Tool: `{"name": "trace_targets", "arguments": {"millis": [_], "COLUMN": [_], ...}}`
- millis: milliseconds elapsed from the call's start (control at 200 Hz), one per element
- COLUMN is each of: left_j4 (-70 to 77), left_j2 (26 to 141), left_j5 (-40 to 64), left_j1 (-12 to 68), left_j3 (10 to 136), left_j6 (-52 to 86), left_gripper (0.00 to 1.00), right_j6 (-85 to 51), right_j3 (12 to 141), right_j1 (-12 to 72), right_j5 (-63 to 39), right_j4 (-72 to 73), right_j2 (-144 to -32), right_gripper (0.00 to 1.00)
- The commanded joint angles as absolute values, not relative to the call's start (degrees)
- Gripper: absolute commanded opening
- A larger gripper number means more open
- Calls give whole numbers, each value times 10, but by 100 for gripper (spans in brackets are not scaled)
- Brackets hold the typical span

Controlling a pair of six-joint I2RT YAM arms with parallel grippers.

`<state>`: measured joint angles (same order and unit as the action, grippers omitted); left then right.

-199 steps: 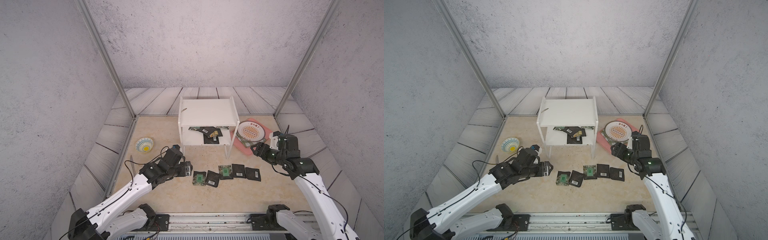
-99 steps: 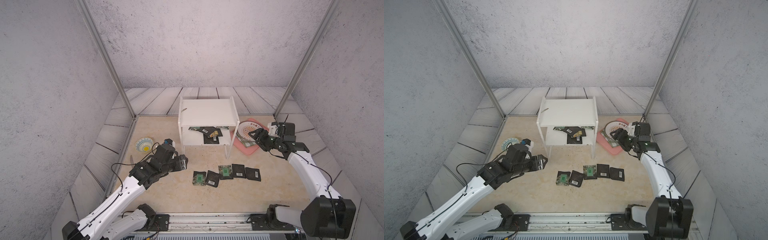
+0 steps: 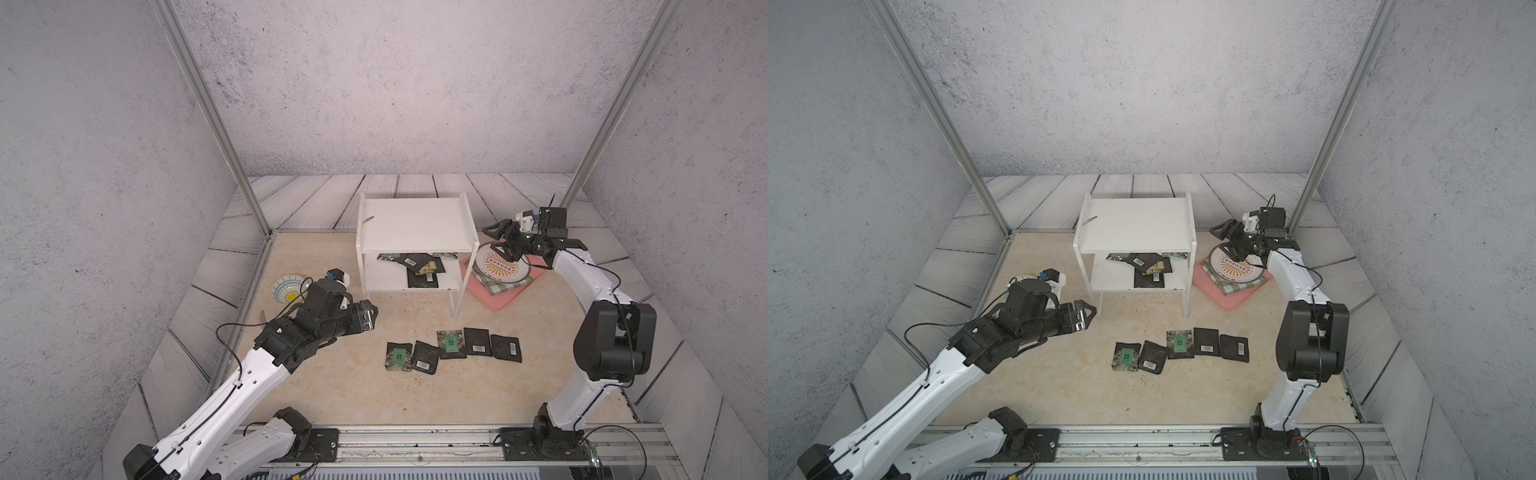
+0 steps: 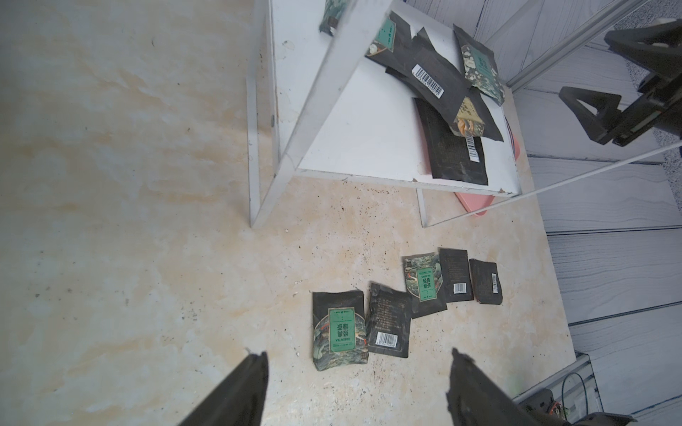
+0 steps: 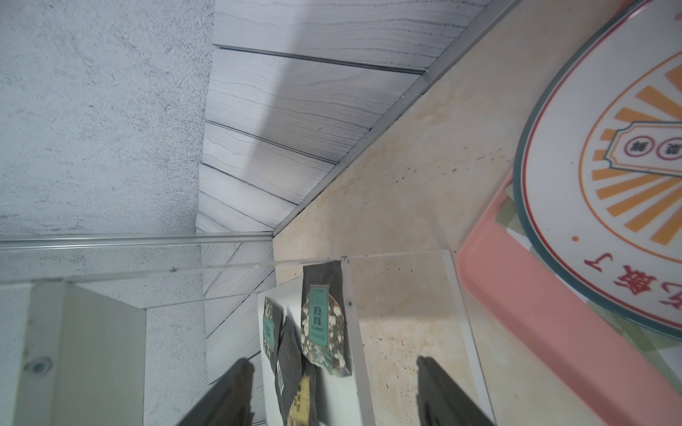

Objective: Remove the tea bags from the shelf
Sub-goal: Pick up the tea bag from the shelf.

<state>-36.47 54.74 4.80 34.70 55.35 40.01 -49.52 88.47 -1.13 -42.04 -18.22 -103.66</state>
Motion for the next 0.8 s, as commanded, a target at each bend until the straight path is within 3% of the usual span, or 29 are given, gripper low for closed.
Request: {"name": "trace_targets", "arguments": {"millis": [0, 475, 796], "left_j4": [-338, -314, -307], "left_j2": [554, 568, 567], "left_j5": [65, 89, 94], "left_j1": [339, 332, 332], "left_j3": [547, 535, 528], "left_j6": [405, 416, 424], "left_gripper": [78, 76, 75], "right_j6": [-479, -454, -449], "right_j3": [937, 991, 996], "right_j1": [9, 62, 74], "right_j5": [-442, -445, -442], "right_j4": [-218, -244, -256], "right_j2": [-1083, -1172, -1192], "right_gripper": [72, 65, 53]}}
